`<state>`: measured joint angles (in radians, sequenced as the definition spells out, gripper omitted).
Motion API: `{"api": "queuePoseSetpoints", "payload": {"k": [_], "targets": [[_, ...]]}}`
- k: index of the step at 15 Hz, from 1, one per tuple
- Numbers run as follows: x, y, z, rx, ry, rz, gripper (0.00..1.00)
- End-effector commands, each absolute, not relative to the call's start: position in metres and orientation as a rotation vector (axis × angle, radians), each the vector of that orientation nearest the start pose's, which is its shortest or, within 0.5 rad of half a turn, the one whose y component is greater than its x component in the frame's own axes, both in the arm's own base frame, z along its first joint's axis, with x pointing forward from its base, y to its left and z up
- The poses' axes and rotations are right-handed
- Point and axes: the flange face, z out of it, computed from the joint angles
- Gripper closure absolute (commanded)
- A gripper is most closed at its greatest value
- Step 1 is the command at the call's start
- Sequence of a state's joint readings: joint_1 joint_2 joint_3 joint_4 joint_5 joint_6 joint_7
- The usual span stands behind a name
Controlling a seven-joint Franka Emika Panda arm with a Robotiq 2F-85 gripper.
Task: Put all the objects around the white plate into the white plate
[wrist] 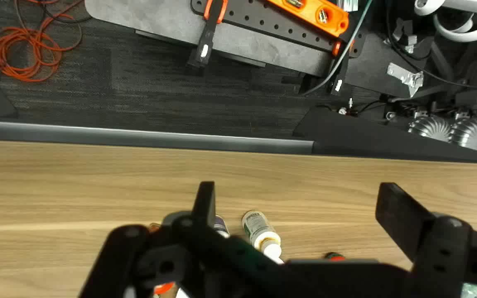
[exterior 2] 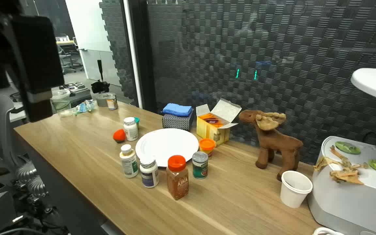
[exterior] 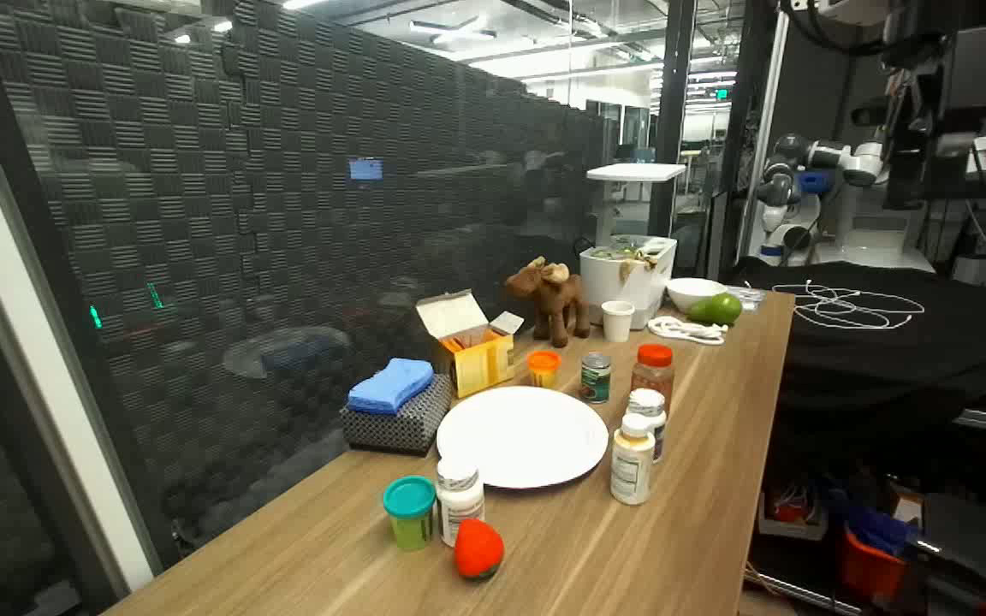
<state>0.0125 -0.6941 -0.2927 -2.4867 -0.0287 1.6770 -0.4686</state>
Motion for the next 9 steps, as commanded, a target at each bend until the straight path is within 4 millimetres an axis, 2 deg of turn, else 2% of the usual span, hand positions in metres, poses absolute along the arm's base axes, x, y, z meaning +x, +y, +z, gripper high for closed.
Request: {"api": "queuePoseSetpoints", "payload": {"k": [1, 7, 9], "targets": [[0.318, -0.105, 0.500, -2.921, -0.398, 0.105, 0.00], [0.319, -0.106, 0.507, -2.926, -0.397, 0.084, 0.00], [0.331, -0.105, 0.509, -2.946, -0.348, 0.031, 0.00]]}}
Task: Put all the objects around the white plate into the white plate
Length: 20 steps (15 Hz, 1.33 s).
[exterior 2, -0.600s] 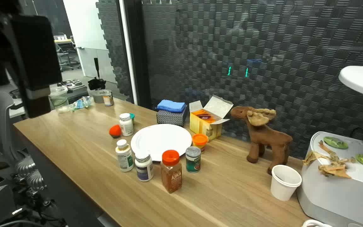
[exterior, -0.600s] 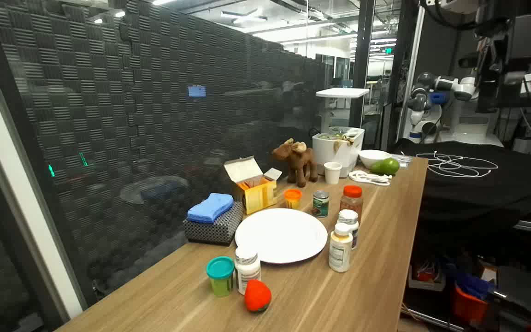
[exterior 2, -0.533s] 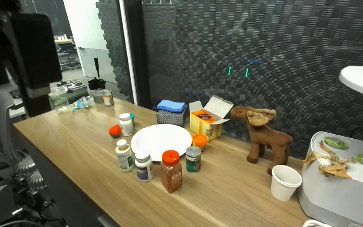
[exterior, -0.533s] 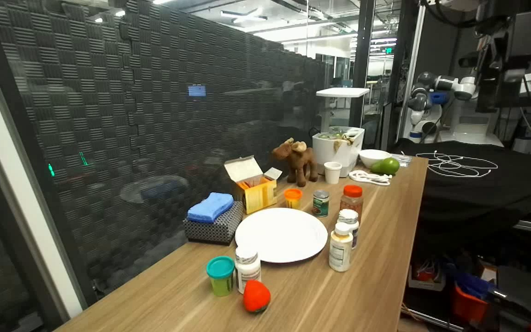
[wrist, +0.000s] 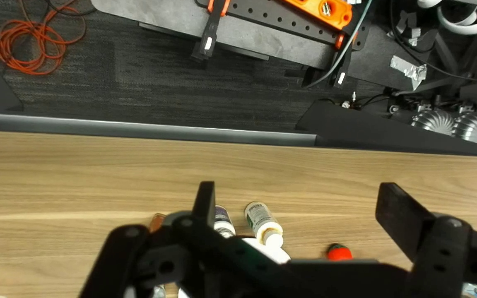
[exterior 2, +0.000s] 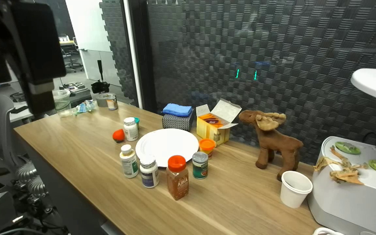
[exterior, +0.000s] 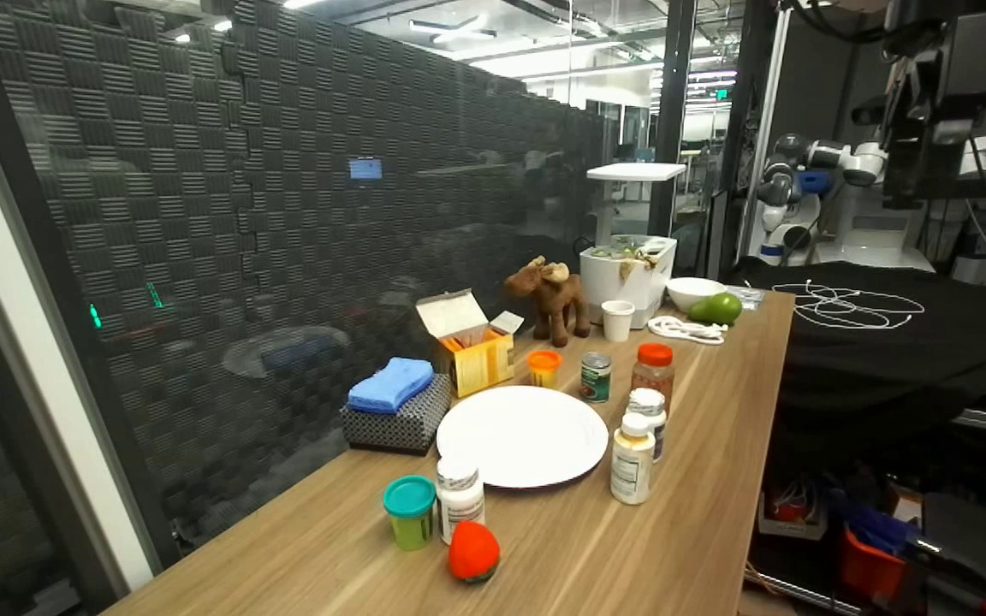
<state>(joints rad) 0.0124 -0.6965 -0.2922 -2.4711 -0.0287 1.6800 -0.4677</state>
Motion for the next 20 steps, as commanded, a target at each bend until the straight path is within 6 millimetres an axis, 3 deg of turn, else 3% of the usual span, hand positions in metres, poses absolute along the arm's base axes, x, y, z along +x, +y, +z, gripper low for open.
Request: {"api": "queuePoseSetpoints", "payload": {"k": [1, 4, 6, 12, 15, 20], "targets": [[0.340, -0.103, 0.509, -2.963, -0.322, 0.000, 0.00], [0.374, -0.096, 0.499, -3.008, -0.168, -0.088, 0.00], [0.398, -0.091, 0.481, -3.018, -0.077, -0.126, 0.00], [0.464, -0.085, 0.400, -3.072, -0.008, -0.023, 0.00], [0.488, -0.091, 0.369, -3.105, 0.033, 0.019, 0.00], [0.516, -0.105, 0.340, -3.115, 0.091, 0.094, 0.00]]}}
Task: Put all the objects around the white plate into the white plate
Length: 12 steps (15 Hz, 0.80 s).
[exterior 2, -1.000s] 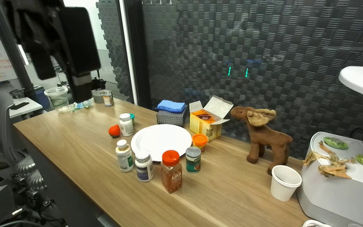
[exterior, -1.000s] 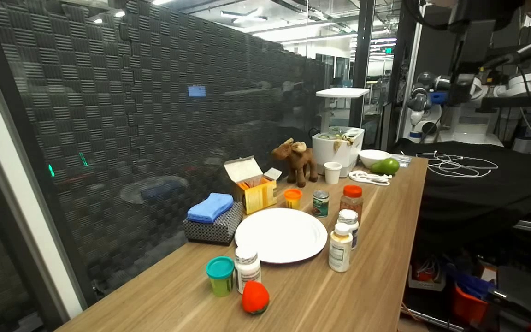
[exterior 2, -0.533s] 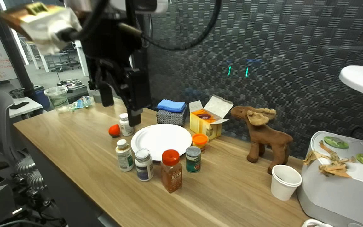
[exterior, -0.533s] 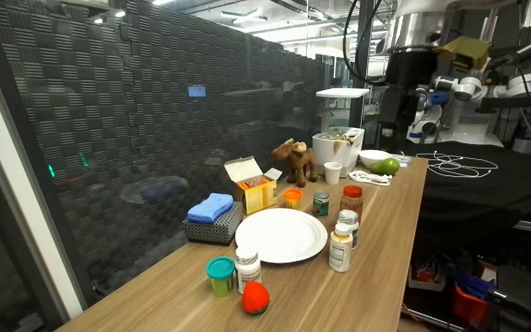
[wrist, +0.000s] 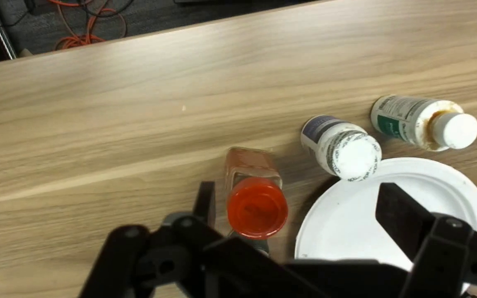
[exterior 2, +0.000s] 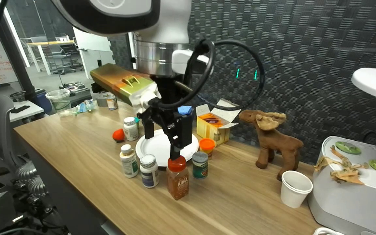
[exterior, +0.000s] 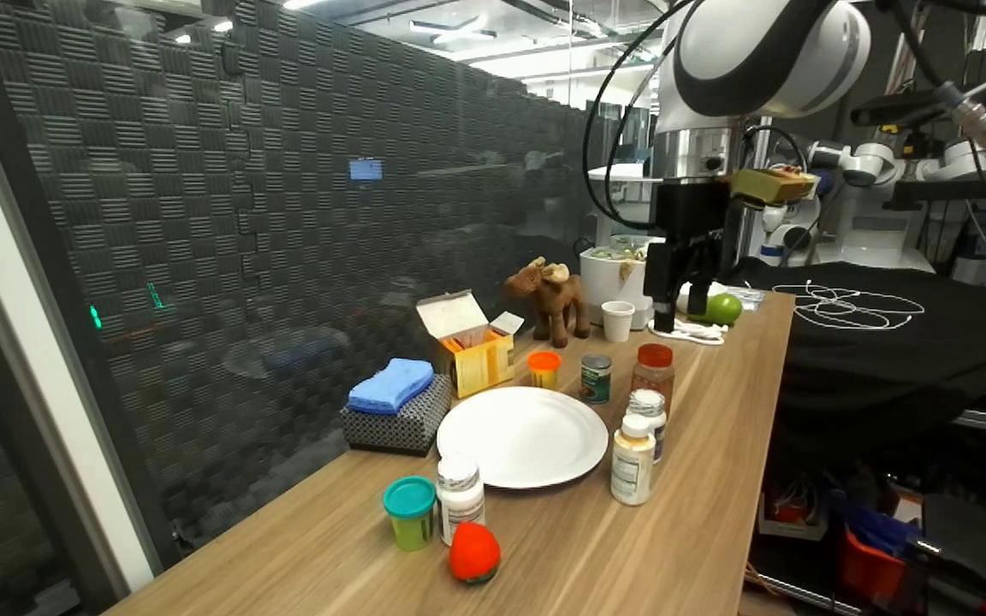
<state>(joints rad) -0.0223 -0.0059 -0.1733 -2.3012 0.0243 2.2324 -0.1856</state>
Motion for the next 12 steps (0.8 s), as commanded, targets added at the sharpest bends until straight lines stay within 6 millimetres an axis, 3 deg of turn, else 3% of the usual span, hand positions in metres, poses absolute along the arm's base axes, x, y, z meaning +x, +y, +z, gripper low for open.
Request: {"api": "queuePoseSetpoints", "payload": {"k": [1, 7, 12], "targets": [[0.519, -0.109, 0.336, -3.116, 0.102, 0.103, 0.00], [0.535, -0.119, 0.316, -3.099, 0.109, 0.150, 0.00], [0.540, -0.106, 0.300, -3.072, 0.067, 0.197, 0.00]]}}
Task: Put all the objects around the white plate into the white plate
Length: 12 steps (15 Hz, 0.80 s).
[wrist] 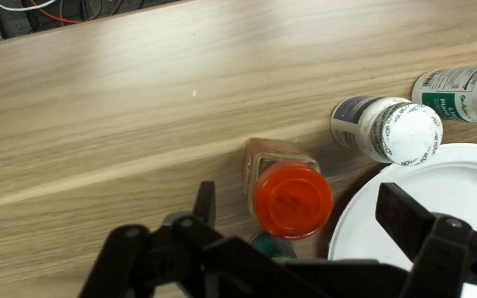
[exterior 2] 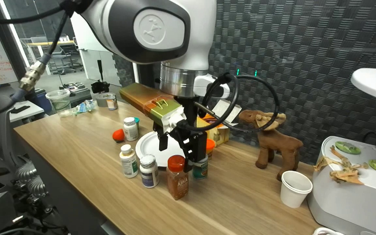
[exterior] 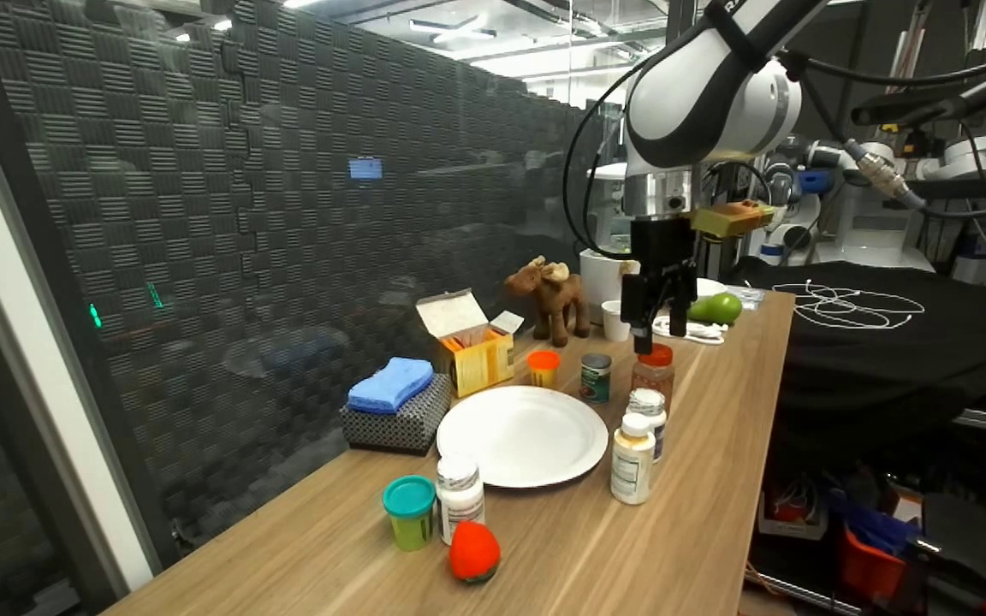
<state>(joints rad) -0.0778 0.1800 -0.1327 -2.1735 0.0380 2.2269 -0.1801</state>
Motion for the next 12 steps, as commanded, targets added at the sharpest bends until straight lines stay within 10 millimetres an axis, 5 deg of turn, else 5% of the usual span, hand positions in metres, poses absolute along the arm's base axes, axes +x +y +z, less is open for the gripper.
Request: {"api": "queuePoseSetpoints", "payload": {"k": [1, 5, 6, 9, 12], "targets": [[0.541, -0.104, 0.297, -3.070, 0.071, 0.207, 0.00], [0.540, -0.107, 0.290, -3.094, 0.118, 0.221, 0.05], [0.539, -0.109, 0.291, -3.099, 0.137, 0.219, 0.23], [0.536, -0.119, 0.294, -3.102, 0.214, 0.204, 0.37], [0.537, -0.125, 0.297, -3.112, 0.261, 0.181, 0.61]]}}
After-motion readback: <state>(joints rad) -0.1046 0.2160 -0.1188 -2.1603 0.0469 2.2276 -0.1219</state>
